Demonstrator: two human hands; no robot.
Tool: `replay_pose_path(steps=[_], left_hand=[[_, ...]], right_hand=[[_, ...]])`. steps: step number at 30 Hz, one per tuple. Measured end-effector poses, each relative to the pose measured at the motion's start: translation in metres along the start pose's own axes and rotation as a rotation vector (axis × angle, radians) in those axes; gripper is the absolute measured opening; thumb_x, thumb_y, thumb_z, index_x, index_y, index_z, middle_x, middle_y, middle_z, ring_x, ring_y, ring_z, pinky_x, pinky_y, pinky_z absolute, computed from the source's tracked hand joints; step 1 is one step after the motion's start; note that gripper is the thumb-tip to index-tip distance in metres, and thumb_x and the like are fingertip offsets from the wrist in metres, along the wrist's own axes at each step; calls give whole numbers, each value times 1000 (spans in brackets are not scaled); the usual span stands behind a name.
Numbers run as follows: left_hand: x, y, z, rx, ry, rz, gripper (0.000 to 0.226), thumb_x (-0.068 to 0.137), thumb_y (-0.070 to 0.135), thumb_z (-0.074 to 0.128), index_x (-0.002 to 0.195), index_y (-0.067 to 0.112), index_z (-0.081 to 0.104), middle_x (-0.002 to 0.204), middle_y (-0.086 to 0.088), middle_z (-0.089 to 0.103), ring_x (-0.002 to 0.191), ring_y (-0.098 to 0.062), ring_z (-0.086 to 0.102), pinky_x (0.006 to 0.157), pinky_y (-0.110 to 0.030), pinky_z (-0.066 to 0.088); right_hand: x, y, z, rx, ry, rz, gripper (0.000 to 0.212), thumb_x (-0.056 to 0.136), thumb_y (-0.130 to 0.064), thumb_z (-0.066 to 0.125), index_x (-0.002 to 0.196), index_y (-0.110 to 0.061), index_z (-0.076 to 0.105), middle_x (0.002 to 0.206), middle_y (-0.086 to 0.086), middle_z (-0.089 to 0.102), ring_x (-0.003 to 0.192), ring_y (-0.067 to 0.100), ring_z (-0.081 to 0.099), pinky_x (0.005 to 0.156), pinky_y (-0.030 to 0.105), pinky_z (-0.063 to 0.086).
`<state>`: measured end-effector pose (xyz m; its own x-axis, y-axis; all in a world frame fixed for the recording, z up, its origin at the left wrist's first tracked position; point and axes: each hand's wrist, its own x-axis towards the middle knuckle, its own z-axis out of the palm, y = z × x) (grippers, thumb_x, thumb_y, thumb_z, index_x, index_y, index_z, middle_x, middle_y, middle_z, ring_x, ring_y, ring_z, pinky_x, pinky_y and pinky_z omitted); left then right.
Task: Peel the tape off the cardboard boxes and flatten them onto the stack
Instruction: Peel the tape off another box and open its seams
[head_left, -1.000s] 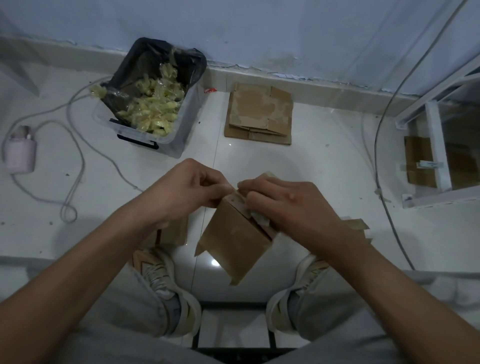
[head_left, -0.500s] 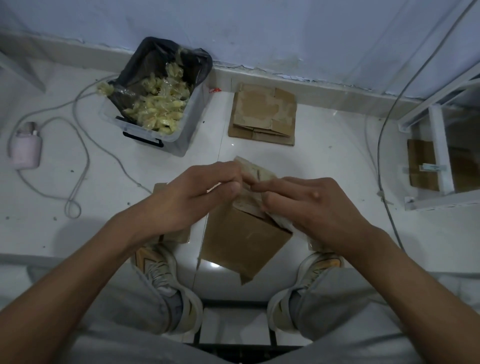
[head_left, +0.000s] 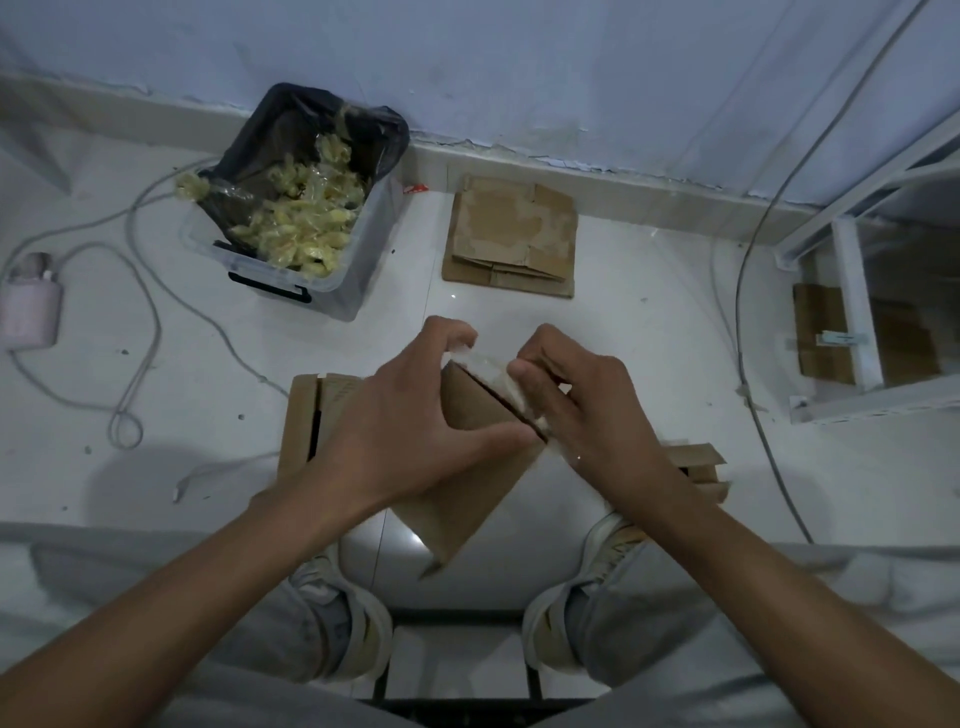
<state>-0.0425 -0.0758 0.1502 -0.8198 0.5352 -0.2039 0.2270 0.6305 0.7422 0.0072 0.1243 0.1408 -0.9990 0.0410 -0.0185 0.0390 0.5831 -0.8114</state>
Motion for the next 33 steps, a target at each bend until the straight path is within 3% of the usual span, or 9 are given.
replay_pose_path(steps=[2, 4, 10, 13, 17, 20, 25, 29, 33], left_hand=[[-2, 2, 5, 121, 4, 69, 103, 56, 91, 64, 140, 40, 34, 131, 21, 45, 99, 1, 52, 76, -12, 38], [-1, 1, 11, 193, 4, 77, 107, 58, 84, 71, 145, 36, 30, 139, 17, 39, 99, 0, 48, 73, -13, 34], [8, -9, 3, 223, 99, 144, 104, 63, 68, 80, 149, 36, 32, 142, 7, 38, 106, -9, 53, 68, -18, 45], [9, -11, 2, 179, 127, 212, 86, 65, 70, 74, 138, 40, 41, 141, 5, 37, 111, -16, 56, 71, -34, 59], [8, -13, 1, 221, 162, 258, 74, 67, 64, 78, 128, 31, 53, 145, -1, 39, 113, -19, 55, 75, -34, 58], [7, -12, 1, 247, 196, 308, 67, 69, 61, 80, 123, 30, 55, 145, -5, 43, 116, -22, 55, 76, -33, 54], [7, -16, 5, 281, 221, 315, 65, 69, 58, 83, 123, 30, 59, 144, -7, 45, 117, -24, 54, 79, -37, 53], [6, -14, 9, 258, 220, 311, 65, 70, 60, 82, 124, 32, 61, 146, -6, 43, 118, -24, 55, 78, -33, 52], [8, -19, 8, 123, 230, 293, 58, 71, 63, 80, 118, 37, 59, 147, -3, 40, 123, -20, 50, 83, -28, 51]], right_hand=[[-1, -2, 3, 159, 2, 90, 27, 110, -30, 53, 91, -12, 57, 75, -1, 65, 65, 16, 65, 58, 28, 52], [0, -4, 5, 281, -15, 166, 30, 110, -28, 52, 92, -4, 55, 75, 5, 66, 65, 18, 66, 57, 26, 52], [-3, -3, 7, 756, -36, 535, 32, 113, -32, 45, 94, -8, 57, 81, 7, 64, 73, 18, 61, 59, 27, 50], [0, -2, 3, 853, -51, 609, 36, 113, -37, 43, 100, -7, 58, 83, 9, 63, 70, 17, 60, 58, 28, 48], [3, -9, -2, 756, -146, 643, 50, 103, -61, 49, 93, -14, 63, 78, 7, 61, 68, 20, 61, 55, 28, 45], [-1, -10, 3, 554, -160, 568, 46, 98, -54, 65, 99, -8, 70, 77, 8, 64, 69, 19, 63, 57, 29, 46], [-4, -14, 12, 259, -75, 381, 45, 93, -66, 61, 88, -22, 70, 81, -4, 71, 73, 11, 69, 65, 34, 56], [-4, -5, 14, 249, -54, 268, 23, 102, -36, 65, 93, -15, 71, 83, 4, 70, 77, 22, 67, 66, 46, 58], [1, -2, 5, 369, -99, 272, 23, 109, -28, 54, 99, -14, 70, 89, 5, 72, 78, 19, 69, 62, 30, 55]])
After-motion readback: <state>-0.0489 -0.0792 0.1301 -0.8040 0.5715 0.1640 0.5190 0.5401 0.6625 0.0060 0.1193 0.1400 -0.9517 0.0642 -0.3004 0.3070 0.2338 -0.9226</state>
